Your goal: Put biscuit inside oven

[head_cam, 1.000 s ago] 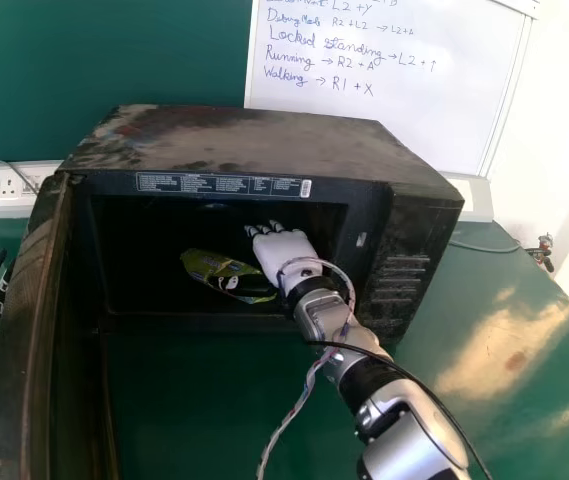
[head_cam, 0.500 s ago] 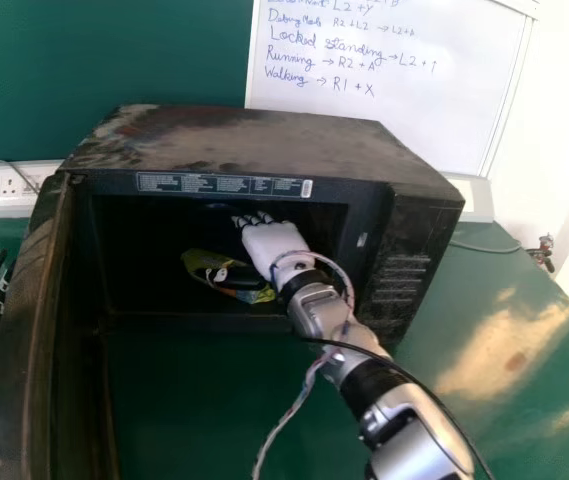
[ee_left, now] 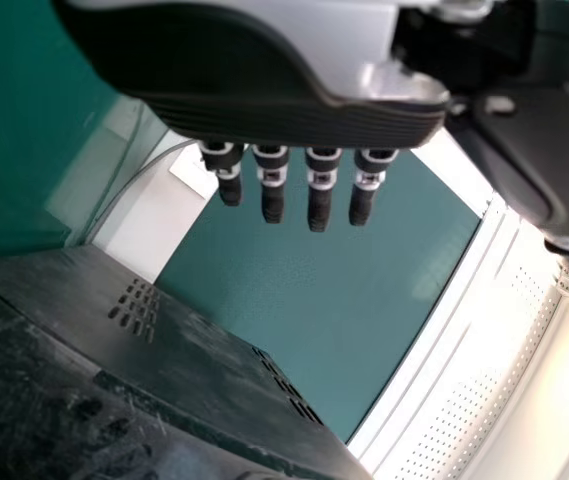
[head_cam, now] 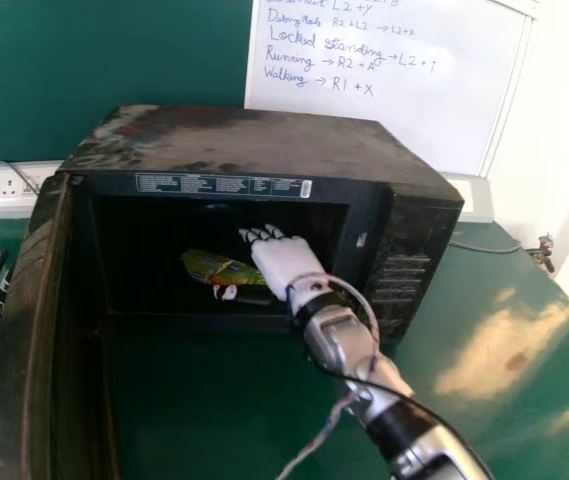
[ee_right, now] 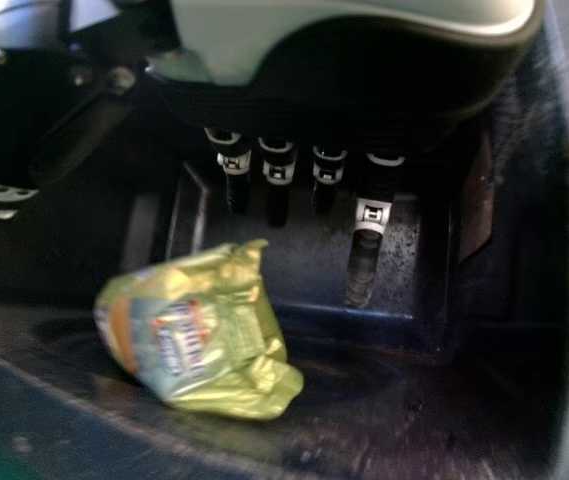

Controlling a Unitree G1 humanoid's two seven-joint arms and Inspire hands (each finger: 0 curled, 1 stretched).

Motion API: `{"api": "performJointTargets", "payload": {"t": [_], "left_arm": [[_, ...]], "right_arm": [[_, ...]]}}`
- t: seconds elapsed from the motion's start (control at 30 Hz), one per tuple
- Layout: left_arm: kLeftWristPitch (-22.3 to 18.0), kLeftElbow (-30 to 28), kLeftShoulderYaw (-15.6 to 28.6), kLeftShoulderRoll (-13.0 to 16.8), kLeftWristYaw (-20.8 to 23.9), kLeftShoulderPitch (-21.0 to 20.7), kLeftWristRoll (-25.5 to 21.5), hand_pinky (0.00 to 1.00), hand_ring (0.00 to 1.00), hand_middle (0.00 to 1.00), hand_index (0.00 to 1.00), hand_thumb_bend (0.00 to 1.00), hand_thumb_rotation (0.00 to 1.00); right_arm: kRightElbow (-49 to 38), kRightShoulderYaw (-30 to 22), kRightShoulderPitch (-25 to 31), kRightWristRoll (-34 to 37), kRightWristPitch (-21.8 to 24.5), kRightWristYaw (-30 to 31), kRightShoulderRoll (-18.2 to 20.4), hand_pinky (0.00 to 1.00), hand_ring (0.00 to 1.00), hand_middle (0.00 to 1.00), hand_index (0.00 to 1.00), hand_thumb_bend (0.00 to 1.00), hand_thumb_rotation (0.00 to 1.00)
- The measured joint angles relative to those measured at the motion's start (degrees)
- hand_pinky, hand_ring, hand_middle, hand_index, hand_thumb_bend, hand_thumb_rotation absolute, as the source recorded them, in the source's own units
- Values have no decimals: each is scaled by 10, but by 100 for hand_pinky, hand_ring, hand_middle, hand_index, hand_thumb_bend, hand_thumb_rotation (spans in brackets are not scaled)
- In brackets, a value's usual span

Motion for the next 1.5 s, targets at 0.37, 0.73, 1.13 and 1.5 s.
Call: {"api": "performJointTargets", "payload": {"t": [0.37,0.73,1.13,1.5], "left_arm": [[-1,2,0,1,-5,-1,0,31,54,70,87,11,0],[-6,13,0,3,-2,-3,6,33,55,70,86,12,0],[-7,16,0,5,-5,-5,6,32,55,70,87,11,0],[-7,15,-1,5,0,-6,10,34,56,70,88,11,0]], "right_arm": [[-85,-67,100,23,-89,-68,-40,55,74,84,91,100,97],[-150,-128,191,34,-148,-136,-57,52,70,80,88,96,91],[-186,-170,254,47,-179,-157,-59,47,65,75,83,96,90],[-171,-189,280,54,-233,-216,-59,42,56,67,79,91,90]]}}
